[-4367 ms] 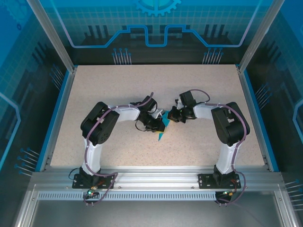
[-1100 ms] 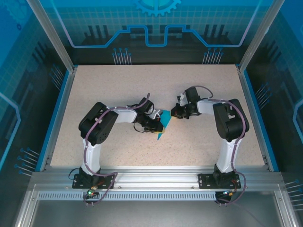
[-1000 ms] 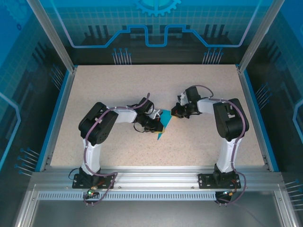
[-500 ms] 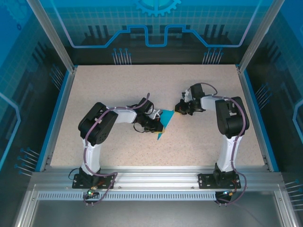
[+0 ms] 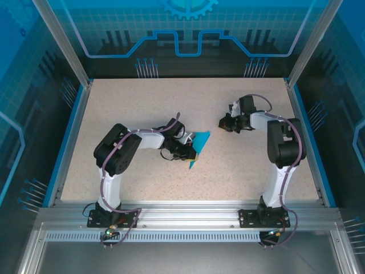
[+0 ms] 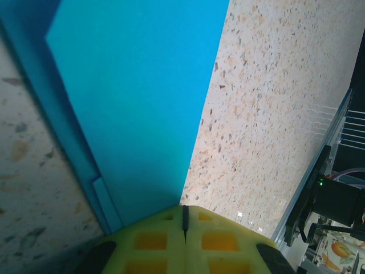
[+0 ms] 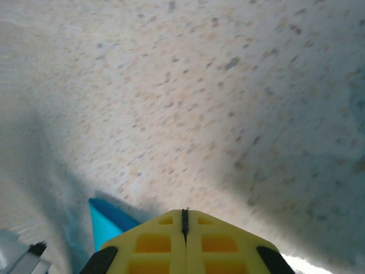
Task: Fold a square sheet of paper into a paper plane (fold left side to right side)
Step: Fold the wing for the fifth time at the center of the table.
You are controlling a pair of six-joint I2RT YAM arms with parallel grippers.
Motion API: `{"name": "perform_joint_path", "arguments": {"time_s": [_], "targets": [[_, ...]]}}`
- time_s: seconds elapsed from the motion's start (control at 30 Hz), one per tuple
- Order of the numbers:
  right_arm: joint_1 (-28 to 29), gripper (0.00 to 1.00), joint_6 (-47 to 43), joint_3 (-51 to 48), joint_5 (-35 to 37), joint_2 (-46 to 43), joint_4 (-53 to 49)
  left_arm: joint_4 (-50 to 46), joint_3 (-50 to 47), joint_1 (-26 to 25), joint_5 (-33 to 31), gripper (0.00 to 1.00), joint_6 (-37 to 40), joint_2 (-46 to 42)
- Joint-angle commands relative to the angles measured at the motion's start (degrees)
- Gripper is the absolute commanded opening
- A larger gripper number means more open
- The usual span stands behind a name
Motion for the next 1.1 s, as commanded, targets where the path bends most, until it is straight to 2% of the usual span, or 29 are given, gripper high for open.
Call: {"name": "perform_joint_path", "arguments": {"time_s": [0.0, 0.2, 0.4, 0.7, 1.07], "targets": [[2.1, 0.0, 1.0, -4.9, -3.2, -6.9, 1.1, -4.1, -2.1, 0.2, -3.3, 0.0, 0.6, -0.4], [8.7, 0.0, 8.0, -12.7, -6.3, -11.1, 8.5, -4.2, -2.1, 0.2, -3.3, 0.0, 0.6, -0.6], [13.6, 0.0, 11.0, -12.7, -6.2, -7.7, 11.2, -4.2, -1.8, 0.2, -3.3, 0.0, 0.6, -0.5], [15.8, 0.0, 11.7, -10.2, -3.7, -1.5, 7.4, -4.5, -1.1, 0.2, -3.0, 0.0, 0.6, -0.9], [15.8, 0.0, 11.3, -9.4, -1.1, 1.5, 1.0, -7.5, 0.9, 0.2, -0.6, 0.02, -0.1, -8.3]]}}
